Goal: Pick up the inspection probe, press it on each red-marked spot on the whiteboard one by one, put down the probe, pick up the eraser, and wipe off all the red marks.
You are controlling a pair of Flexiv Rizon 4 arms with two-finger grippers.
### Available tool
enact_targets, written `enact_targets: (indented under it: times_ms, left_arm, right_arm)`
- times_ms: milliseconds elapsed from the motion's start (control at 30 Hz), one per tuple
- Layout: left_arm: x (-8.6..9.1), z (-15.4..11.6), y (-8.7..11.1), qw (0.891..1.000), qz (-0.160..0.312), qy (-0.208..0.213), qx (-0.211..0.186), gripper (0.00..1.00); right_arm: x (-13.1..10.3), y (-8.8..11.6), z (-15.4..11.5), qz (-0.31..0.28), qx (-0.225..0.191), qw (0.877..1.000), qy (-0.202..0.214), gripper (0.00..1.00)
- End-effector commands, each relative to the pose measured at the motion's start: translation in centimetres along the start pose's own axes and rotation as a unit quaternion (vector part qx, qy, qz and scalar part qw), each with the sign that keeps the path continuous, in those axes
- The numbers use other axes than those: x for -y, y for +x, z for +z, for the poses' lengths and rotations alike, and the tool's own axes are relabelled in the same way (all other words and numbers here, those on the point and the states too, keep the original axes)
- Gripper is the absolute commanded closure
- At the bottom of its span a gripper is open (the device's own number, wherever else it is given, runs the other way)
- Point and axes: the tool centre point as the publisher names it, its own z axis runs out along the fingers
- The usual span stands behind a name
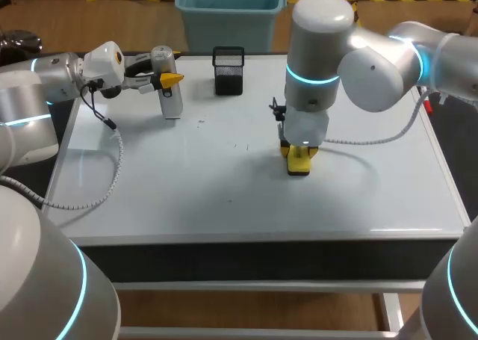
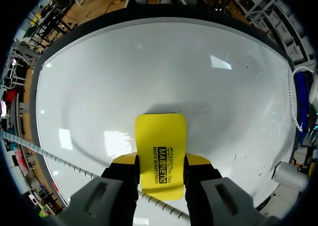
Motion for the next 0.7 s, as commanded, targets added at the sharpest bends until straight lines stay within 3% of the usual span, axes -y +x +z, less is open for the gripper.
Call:
enact_targets:
  times_ms: [33, 333, 700]
  left_arm:
    - [0.1, 0.0, -0.1, 1.0, 0.0, 0.0, -0.001, 1.0]
    - [0.1, 0.0, -0.1, 1.0, 0.0, 0.0, -0.001, 1.0]
    - [0.1, 0.0, -0.1, 1.0, 0.0, 0.0, -0.001, 1.0]
  right_arm:
    - [1.4, 1.4, -2.4, 0.004, 0.0, 1.0, -0.006, 1.0]
    - [4.9, 2.7, -4.7, 0.028, 0.007, 1.0, 0.007, 1.0]
    - [5.3, 3.1, -5.4, 0.029, 0.007, 1.0, 0.009, 1.0]
